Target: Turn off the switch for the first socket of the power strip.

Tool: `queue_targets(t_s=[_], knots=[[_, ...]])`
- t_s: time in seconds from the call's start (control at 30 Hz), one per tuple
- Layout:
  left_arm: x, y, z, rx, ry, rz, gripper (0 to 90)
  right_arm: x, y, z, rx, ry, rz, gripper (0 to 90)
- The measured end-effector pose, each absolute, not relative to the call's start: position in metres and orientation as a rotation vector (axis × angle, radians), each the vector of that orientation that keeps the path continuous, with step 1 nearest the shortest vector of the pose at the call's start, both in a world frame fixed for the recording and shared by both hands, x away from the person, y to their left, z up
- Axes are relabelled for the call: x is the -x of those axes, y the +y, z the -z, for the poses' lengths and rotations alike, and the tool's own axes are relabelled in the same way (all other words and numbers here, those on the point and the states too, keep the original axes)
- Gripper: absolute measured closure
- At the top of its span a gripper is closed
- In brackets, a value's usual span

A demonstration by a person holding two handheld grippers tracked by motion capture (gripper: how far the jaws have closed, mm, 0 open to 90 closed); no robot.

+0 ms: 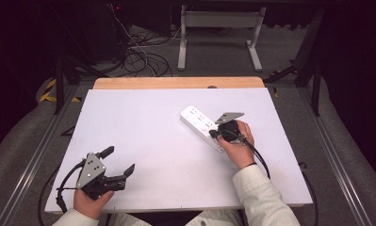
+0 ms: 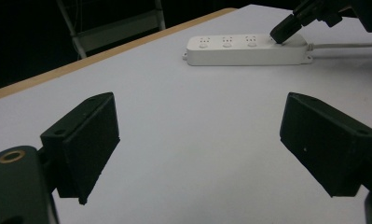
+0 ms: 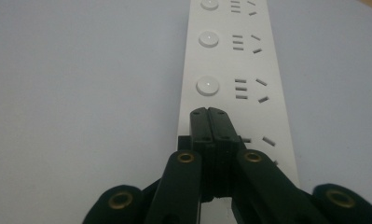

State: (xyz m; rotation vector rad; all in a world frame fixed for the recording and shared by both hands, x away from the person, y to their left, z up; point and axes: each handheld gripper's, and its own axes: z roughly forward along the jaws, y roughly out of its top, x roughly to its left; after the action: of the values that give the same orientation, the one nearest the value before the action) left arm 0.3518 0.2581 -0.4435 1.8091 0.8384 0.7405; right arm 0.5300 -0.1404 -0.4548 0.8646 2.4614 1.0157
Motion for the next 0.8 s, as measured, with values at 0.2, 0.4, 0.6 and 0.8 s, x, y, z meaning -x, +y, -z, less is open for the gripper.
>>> queue_targets(t_s=[0.2, 0.4, 0.6, 0.8], knots=[[-0.3518, 0.258, 0.4435, -1.808, 0.838, -0.743, 11.9, -0.5305, -0.1402, 0.4568, -0.853, 2.464, -1.015, 90.0], [-0.3515, 0.2577, 0.4435, -1.808, 0.837, -0.744, 11.9, -0.5306, -0.1396, 0.4571, -0.842, 2.469, -1.002, 90.0], [-0.3514, 0.2579, 0.4432, -1.811, 0.834, -0.748, 11.9, -0.5304, -0.1396, 0.4569, -0.856, 2.47, -0.998, 90.0], [-0.3509, 0.2578, 0.4431, -1.808, 0.835, -0.749, 11.9, -0.5289, -0.1377, 0.456, -0.856, 2.473, -0.977, 90.0]])
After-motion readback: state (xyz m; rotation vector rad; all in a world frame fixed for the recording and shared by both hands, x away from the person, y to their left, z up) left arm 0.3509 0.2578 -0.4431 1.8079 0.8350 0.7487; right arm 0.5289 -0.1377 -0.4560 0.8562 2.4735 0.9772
